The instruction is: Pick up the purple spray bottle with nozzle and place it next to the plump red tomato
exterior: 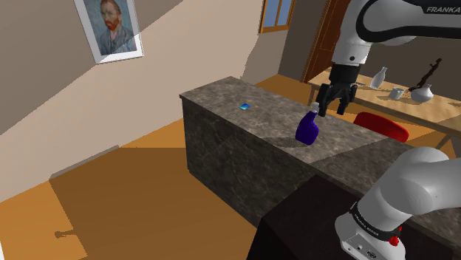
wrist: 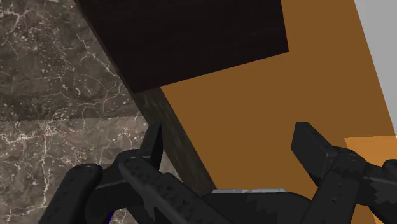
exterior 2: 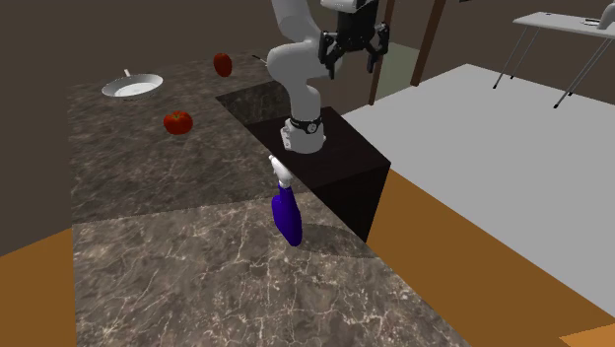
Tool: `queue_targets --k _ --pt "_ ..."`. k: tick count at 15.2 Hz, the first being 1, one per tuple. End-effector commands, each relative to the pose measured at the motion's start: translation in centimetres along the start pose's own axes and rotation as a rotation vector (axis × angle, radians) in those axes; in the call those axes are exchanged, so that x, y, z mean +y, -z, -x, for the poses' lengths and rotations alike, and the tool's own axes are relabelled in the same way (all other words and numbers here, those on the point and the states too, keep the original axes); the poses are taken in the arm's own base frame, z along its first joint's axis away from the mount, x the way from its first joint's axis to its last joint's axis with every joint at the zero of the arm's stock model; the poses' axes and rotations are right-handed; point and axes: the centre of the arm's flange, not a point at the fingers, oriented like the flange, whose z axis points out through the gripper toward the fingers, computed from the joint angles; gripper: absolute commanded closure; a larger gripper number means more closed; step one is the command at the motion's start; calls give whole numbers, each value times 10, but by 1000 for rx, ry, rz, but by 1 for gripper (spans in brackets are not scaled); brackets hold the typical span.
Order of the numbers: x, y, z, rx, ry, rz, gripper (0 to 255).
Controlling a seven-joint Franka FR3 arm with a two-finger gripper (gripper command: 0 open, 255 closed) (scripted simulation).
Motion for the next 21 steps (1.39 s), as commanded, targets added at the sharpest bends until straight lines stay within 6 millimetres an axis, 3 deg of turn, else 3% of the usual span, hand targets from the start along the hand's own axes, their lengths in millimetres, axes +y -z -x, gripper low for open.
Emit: queue_targets --k 1,21 --pt "0 0 0 0 0 0 0" --pt "141 -15 -183 113 200 182 0"
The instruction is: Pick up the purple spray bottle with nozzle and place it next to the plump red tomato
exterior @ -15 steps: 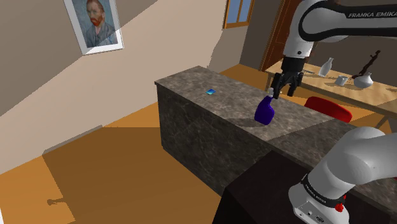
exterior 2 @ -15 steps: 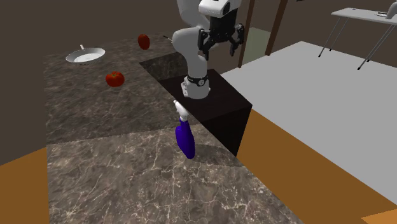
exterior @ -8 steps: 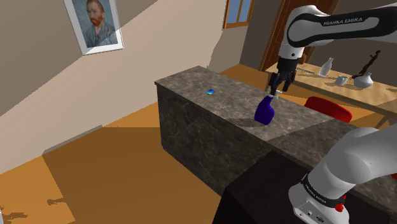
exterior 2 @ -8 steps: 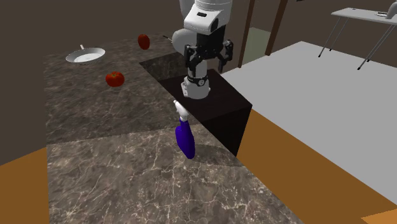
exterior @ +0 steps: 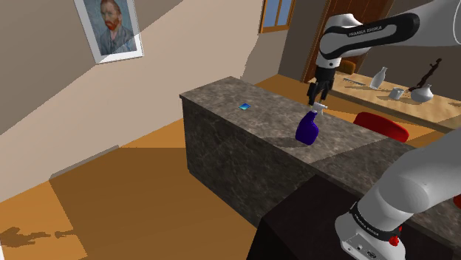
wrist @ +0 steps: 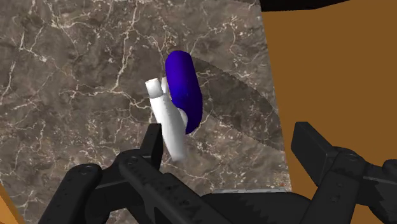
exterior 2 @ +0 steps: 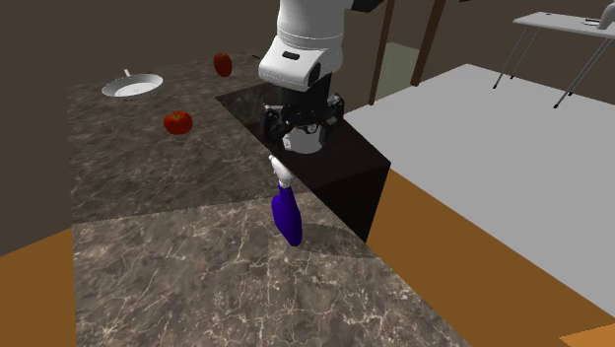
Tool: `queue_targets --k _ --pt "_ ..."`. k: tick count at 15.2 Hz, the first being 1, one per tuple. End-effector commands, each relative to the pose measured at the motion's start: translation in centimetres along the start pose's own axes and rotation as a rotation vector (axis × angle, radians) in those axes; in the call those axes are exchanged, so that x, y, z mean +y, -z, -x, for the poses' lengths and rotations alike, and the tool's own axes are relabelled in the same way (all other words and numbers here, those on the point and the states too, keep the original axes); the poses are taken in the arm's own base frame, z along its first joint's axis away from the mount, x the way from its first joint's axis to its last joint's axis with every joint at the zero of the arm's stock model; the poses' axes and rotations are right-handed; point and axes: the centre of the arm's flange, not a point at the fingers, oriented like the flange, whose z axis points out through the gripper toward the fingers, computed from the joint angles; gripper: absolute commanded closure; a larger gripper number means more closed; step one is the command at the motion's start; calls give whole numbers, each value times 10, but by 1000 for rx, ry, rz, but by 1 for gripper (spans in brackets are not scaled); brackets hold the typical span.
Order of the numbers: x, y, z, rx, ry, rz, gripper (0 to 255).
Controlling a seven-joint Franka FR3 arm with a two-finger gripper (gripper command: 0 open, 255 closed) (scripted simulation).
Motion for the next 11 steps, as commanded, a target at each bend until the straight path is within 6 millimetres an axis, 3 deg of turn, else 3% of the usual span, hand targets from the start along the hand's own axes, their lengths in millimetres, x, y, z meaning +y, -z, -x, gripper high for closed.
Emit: queue_targets --k 1,3,11 --pt "19 -5 -18 12 22 20 0" --pt "31 -7 -32 21 39 35 0" --pt "33 -47 -33 21 39 35 0"
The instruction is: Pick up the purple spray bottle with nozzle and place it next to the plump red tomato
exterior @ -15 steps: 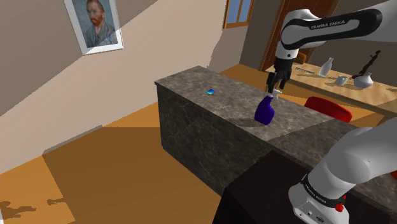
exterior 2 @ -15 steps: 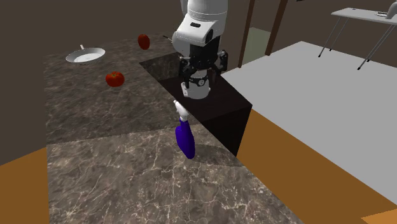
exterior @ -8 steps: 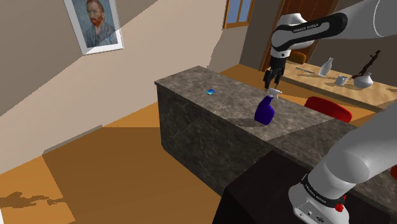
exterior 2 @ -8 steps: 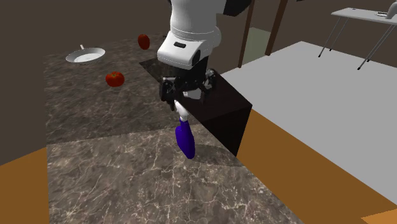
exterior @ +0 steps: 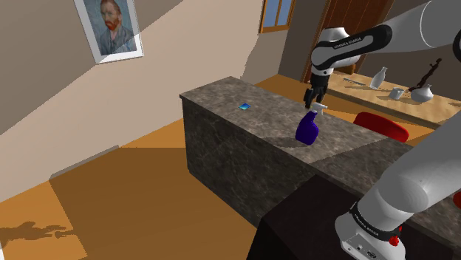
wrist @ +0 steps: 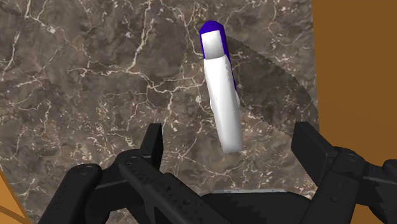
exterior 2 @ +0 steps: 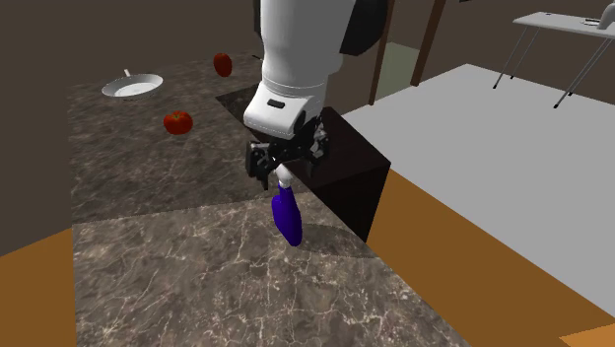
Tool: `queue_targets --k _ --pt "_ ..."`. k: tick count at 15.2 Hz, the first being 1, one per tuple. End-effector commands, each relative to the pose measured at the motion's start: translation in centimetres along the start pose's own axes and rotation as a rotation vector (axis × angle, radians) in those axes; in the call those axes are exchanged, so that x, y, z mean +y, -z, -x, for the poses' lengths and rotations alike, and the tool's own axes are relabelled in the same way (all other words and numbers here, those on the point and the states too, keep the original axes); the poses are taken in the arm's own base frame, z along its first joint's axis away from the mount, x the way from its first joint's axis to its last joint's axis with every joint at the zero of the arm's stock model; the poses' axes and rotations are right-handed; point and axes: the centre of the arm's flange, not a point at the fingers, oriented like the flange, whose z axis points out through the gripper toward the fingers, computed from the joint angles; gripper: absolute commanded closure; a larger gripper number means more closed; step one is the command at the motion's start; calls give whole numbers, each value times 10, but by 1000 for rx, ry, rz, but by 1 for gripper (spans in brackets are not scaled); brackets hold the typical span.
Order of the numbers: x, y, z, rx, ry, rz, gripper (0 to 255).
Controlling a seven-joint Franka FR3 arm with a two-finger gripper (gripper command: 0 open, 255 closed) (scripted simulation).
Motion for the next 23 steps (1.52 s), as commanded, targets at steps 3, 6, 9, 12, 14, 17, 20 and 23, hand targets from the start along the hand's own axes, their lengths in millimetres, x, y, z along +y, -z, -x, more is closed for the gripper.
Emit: queue_targets --k 3,6,9,12,14,17,20,23 --pt "0 -4 1 1 0 0 0" --pt "0 -4 1 1 0 0 0" --pt "0 -4 1 0 0 0 255" --pt "0 -4 1 0 0 0 255" --pt "0 -4 1 0 0 0 255" --pt "0 -4 1 1 0 0 255" --pt "1 12 2 1 0 0 255" --pt "3 28 3 1 0 0 255"
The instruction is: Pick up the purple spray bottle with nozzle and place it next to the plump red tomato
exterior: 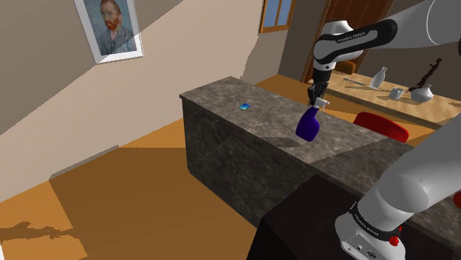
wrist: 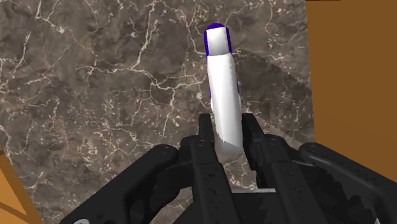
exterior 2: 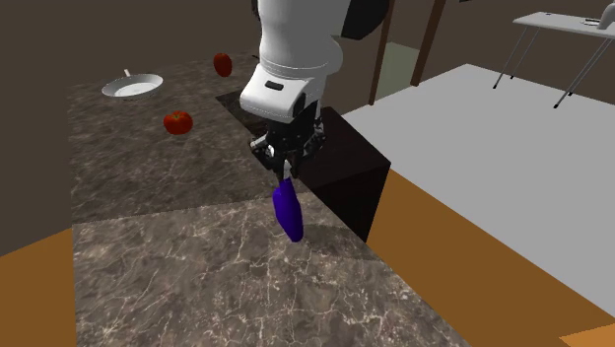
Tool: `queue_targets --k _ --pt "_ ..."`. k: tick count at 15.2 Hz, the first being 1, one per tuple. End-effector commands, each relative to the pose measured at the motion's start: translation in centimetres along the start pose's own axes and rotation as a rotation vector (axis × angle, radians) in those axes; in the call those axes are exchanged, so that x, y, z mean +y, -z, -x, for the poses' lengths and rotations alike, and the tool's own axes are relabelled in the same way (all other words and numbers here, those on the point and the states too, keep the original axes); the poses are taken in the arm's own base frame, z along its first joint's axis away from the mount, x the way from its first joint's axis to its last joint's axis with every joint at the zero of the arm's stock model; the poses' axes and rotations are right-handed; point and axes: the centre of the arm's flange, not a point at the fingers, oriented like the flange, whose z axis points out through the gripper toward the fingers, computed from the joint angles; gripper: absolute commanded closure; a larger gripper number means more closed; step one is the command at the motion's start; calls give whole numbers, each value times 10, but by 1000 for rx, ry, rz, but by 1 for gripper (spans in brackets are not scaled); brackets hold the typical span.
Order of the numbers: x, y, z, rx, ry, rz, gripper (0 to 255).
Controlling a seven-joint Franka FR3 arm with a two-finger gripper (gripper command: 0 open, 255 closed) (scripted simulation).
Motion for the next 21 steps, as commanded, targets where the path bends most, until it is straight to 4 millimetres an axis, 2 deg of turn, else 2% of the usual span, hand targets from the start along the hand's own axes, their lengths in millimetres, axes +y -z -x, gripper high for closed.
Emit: queue_targets --k 1,21 --pt "1 10 2 0 0 0 255" --pt "9 115 10 0 0 0 255"
